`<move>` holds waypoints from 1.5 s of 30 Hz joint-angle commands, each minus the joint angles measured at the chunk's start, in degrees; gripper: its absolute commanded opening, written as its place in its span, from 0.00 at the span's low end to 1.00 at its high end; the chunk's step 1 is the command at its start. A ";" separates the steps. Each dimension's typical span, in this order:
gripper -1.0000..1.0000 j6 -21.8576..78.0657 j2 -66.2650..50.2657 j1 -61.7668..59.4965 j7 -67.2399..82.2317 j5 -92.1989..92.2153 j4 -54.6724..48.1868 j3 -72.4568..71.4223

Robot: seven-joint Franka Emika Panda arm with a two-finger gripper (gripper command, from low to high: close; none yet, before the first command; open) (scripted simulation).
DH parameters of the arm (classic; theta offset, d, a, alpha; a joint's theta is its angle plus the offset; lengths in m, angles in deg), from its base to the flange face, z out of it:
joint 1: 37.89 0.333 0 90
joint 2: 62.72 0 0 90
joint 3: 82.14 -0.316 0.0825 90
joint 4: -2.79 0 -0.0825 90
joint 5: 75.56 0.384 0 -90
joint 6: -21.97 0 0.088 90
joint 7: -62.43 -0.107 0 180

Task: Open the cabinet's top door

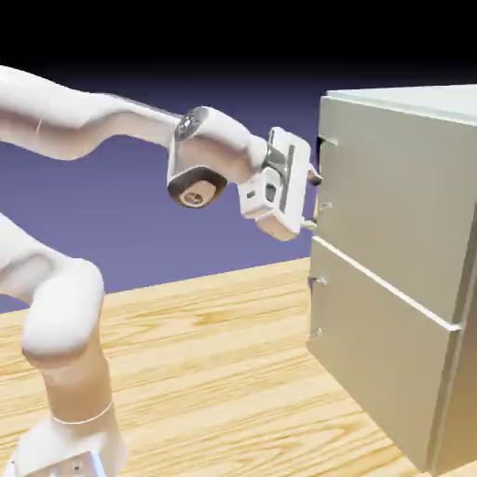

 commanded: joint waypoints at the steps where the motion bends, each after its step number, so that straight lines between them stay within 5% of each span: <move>1: 0.50 0.19 0.48 -0.81 -1.13 2.50 -0.27 -0.96; 45: 0.50 8.55 21.28 -35.88 -49.77 109.94 -11.82 -42.35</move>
